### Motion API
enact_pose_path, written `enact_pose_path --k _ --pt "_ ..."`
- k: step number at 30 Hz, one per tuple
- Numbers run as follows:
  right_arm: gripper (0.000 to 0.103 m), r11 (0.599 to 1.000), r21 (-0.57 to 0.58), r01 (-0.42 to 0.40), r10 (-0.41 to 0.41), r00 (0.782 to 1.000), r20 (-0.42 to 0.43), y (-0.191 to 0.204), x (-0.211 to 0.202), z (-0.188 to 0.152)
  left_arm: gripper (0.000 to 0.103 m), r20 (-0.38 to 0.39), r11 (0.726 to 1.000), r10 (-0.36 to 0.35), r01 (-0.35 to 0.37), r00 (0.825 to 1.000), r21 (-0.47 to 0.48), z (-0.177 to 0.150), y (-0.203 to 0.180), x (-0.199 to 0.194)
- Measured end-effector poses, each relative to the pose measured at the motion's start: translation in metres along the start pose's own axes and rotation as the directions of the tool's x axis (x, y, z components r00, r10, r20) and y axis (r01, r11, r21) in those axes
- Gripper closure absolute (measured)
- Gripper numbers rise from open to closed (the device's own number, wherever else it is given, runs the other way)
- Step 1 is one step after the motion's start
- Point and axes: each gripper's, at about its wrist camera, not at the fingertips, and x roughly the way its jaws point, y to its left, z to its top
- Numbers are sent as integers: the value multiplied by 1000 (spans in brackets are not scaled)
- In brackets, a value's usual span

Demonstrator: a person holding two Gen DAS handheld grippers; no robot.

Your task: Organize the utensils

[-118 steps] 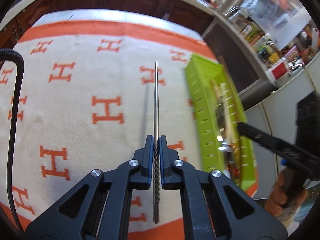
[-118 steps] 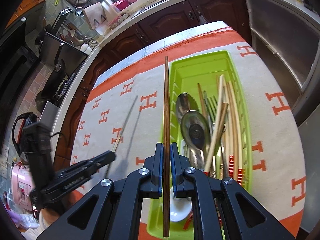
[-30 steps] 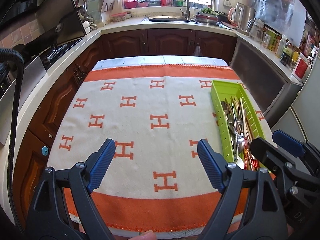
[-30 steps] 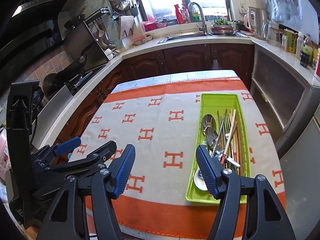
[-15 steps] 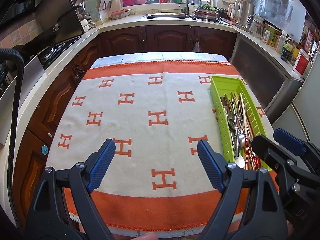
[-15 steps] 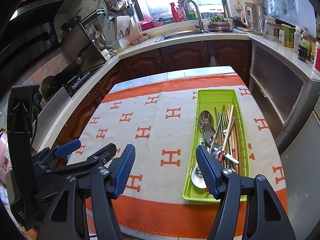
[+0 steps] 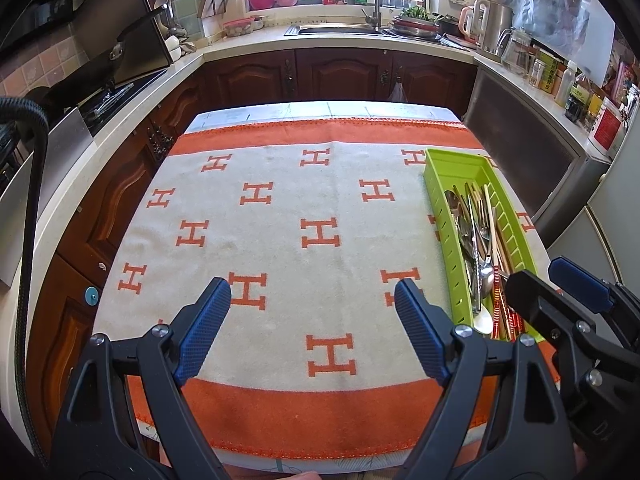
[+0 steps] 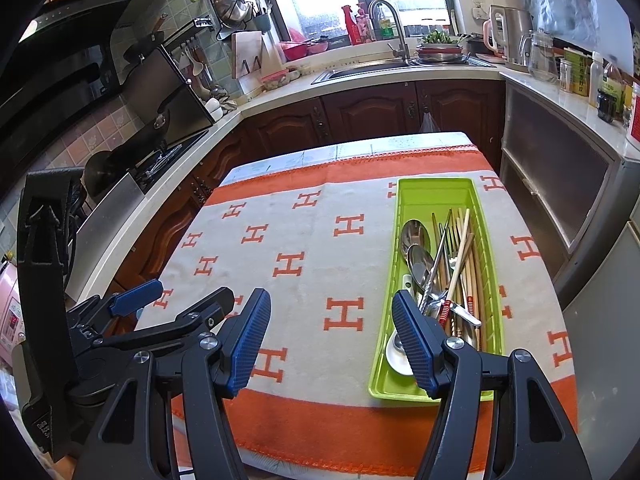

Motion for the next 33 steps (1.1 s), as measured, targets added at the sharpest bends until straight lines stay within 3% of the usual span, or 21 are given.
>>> enact_pose_path --k 33 --pt "39 1000 -4 -10 10 1000 -12 9 7 -4 21 -9 1000 17 -17 1000 -14 -4 11 -5"
